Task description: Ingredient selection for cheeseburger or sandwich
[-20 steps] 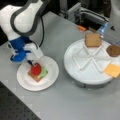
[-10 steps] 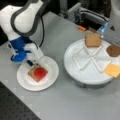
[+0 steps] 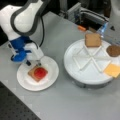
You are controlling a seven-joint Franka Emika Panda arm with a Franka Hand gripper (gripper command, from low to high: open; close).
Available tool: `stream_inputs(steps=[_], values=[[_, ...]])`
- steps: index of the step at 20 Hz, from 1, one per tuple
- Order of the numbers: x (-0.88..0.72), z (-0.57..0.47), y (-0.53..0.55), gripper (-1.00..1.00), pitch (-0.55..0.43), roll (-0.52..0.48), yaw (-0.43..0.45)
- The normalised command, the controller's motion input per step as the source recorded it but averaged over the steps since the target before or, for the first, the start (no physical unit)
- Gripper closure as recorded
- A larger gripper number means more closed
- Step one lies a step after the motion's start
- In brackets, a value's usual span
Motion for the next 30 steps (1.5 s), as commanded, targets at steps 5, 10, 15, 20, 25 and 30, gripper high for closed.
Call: stream_inputs(steps=[5,10,15,20,25,30], values=[[-0.16,0.09,0.04,-1.00,0.055,-0.132,0.173],[-0.25,0.23,0.15,-1.00,0.101,-0.191,0.102],[-0.28,0.25,0.25,-1.00,0.102,-0.260,-0.030],[-0.39,0.16,0.39,-1.00,0.070,-0.326,-0.119],[-0.66,0.15,0.55,-1.00,0.033,-0.362,-0.134],[-0.74,0.11,0.61,-1.00,-0.021,-0.372,-0.140]])
